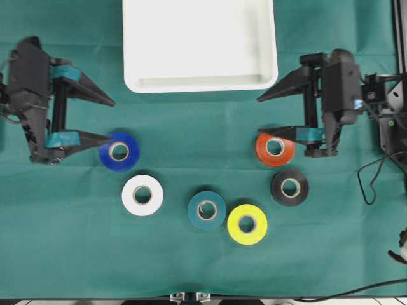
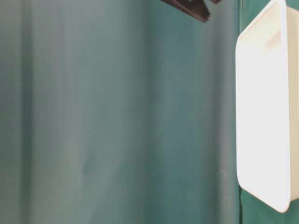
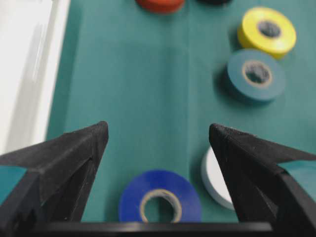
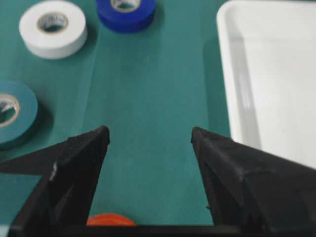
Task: Put the tape alternately from left to right into the white case.
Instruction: 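Lower the right gripper onto the orange-red tape roll and grasp it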
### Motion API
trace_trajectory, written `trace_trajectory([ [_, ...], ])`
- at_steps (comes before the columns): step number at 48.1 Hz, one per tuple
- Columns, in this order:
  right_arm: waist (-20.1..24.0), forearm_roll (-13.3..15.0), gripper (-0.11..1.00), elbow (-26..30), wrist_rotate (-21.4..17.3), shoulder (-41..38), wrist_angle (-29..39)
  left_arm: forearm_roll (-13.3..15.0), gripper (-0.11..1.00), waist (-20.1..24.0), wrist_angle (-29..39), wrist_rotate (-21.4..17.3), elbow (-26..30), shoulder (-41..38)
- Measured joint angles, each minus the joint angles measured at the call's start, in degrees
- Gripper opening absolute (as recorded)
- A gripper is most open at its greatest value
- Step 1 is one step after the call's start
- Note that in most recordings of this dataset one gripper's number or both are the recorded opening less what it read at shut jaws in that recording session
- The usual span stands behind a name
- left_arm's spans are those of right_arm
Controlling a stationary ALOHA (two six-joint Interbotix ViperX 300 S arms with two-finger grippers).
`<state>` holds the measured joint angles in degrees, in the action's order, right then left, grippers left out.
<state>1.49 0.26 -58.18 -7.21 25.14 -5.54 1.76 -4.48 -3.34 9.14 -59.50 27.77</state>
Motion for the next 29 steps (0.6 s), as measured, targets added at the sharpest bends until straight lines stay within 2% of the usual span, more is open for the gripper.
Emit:
trace_trajectory([
  [14, 0.2, 0.0, 0.77, 3.2, 0.0, -5.7, 5.4, 0.0, 0.62, -0.8, 5.8, 0.2, 3.1, -6.9],
  [29, 0.2, 0.0, 0.77, 5.3, 0.0, -9.1, 7.6, 0.0, 0.61, -0.9, 7.1, 0.1, 3.8, -8.5],
])
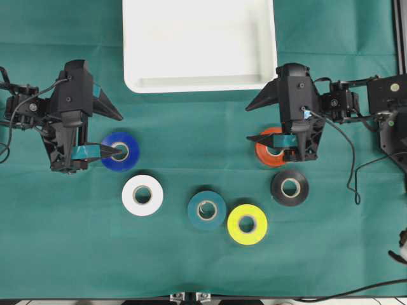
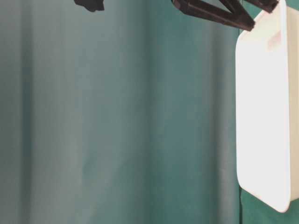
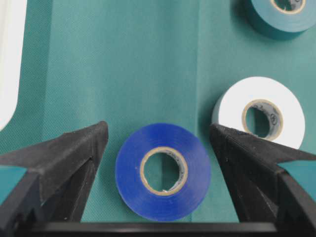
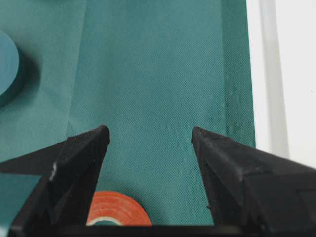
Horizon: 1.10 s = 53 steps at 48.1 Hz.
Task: Put the tape alternately from left to right into the white case.
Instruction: 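Lower the right gripper onto the orange-red tape roll and grasp it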
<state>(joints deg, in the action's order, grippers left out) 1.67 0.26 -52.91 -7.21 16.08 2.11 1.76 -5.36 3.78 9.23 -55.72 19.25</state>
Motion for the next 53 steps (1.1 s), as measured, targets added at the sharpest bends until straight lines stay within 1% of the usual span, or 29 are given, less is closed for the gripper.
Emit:
trace_trajectory([
  [7, 0.2, 0.0, 0.77, 0.2, -0.1, 0.0, 0.4, 0.0, 0.61, 0.1, 0.1, 0.0, 0.0, 0.4],
  [11, 0.5, 0.0, 0.77, 0.1, -0.6, 0.0, 2.1, 0.0, 0.61, 0.0, 0.2, 0.0, -0.1, 0.5],
  [15, 0.9, 0.0, 0.77, 0.1, -2.1, 0.2, 4.6, 0.0, 0.61, 0.0, 0.6, 0.2, 0.0, 0.6],
  [21, 1.1, 0.0, 0.77, -0.4, -5.4, 1.3, 8.9, 0.0, 0.61, 0.0, 2.9, 1.3, -0.1, 0.7],
  [27, 1.1, 0.0, 0.77, -1.4, -8.6, 2.7, 11.6, 0.0, 0.61, 0.0, 5.0, 1.9, 0.0, 0.7],
  [31, 1.1, 0.0, 0.77, -2.1, -10.1, 3.7, 12.7, 0.0, 0.61, 0.0, 5.5, 1.9, -0.1, 0.7],
  [36, 1.1, 0.0, 0.77, -2.7, -10.8, 4.2, 13.0, -0.1, 0.61, 0.1, 5.7, 1.9, 0.0, 0.7],
  [53, 1.1, 0.0, 0.77, -3.3, -10.8, 4.4, 13.1, 0.0, 0.61, 0.0, 5.8, 1.9, 0.0, 0.7],
])
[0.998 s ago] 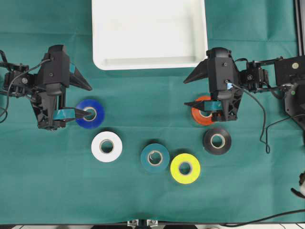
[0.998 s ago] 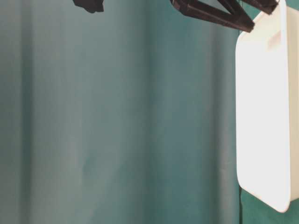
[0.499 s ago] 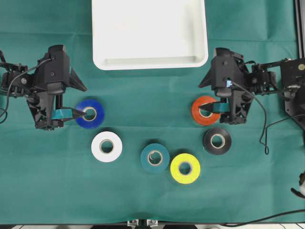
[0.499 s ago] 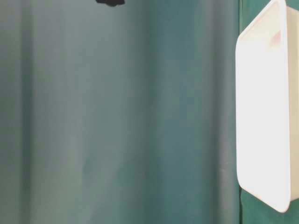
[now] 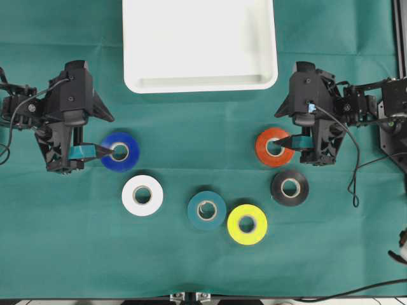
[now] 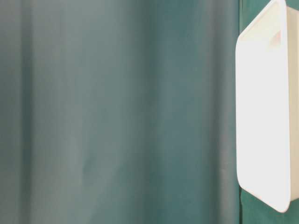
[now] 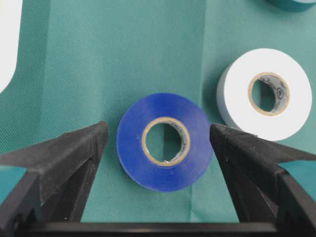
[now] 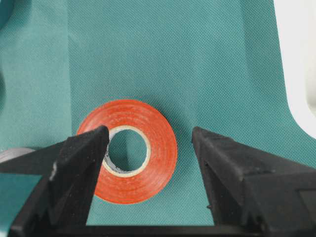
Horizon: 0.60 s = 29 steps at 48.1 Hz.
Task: Put the tape alternately from left to right into the white case.
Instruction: 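Lower the right gripper onto the orange-red tape roll and grasp it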
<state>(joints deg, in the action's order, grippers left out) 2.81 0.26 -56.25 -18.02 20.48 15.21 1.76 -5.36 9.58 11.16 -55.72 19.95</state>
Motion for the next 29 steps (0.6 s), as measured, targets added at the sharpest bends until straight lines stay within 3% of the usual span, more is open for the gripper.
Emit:
trace_trajectory([
  [29, -0.1, 0.0, 0.77, -0.7, -0.2, -3.8, -0.8, 0.0, 0.61, 0.0, 0.0, 0.0, 0.0, 0.7],
])
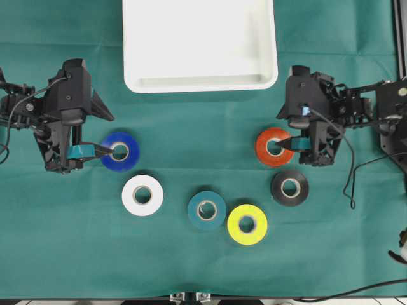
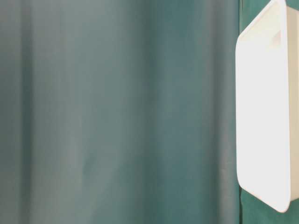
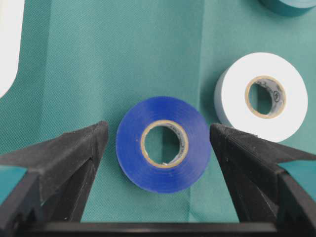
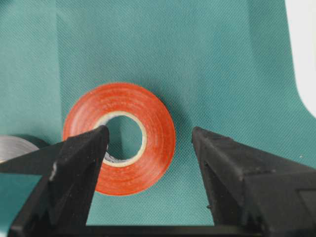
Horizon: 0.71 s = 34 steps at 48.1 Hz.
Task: Put the tape alternately from left to right into the white case.
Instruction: 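Lower the right gripper onto the orange-red tape roll and grasp it, then lift the orange-red roll and carry it into the white tray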
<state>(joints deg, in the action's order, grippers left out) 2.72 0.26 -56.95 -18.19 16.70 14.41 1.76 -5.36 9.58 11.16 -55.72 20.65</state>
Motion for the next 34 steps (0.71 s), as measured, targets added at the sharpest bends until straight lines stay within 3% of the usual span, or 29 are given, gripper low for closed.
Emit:
trace_trajectory([
  [34, -0.5, 1.1, 0.76, 2.9, 0.0, -11.9, -1.4, 0.0, 0.61, 0.0, 0.0, 0.0, -0.1, 0.1],
])
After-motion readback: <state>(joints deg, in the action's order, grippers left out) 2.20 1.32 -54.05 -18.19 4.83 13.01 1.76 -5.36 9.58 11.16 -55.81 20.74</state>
